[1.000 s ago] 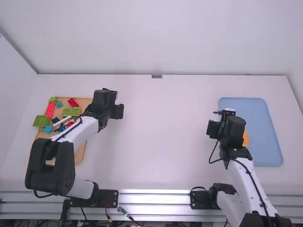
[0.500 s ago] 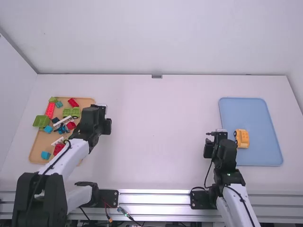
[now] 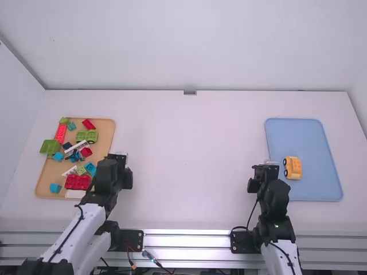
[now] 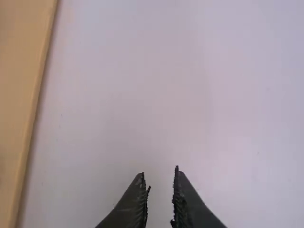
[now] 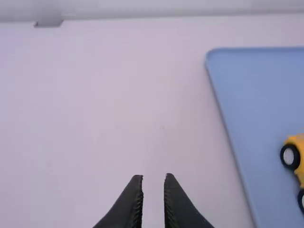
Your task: Assemble lego blocks to make yellow taxi
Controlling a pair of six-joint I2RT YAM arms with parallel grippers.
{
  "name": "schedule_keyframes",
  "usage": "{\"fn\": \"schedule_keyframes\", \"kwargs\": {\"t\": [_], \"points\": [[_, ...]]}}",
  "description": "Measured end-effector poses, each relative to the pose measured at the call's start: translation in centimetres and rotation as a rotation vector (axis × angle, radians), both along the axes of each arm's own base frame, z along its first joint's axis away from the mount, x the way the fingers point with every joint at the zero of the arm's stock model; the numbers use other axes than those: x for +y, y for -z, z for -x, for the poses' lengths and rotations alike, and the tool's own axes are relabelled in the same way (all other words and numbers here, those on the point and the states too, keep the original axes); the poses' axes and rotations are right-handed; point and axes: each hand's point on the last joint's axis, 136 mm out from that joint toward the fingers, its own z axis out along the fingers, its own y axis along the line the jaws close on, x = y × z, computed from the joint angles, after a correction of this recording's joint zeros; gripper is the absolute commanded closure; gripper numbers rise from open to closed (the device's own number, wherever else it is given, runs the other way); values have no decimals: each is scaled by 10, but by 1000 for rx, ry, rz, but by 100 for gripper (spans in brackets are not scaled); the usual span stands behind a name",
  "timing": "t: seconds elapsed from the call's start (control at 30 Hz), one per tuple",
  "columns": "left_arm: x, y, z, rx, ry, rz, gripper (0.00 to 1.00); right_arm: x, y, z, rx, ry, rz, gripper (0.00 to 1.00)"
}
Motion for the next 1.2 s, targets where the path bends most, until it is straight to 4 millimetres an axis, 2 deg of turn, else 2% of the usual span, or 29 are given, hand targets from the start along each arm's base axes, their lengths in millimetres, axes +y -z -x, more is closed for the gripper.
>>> {"fn": "schedule_keyframes", "kwargs": {"t": [0.13,0.27,0.77,1.2], "points": [[0,15,17,-3,0,0,100,0,-15,-2,-68,1,0,100],[0,31,32,-6,0,0,100,0,-30,-2,-132,1,2,100],[0,-29,8,-293,0,0,100,0,-69,0,-301,2,2,100],[0,-73,2,-488,0,-1,100,0,-73,1,-318,0,3,100]]}}
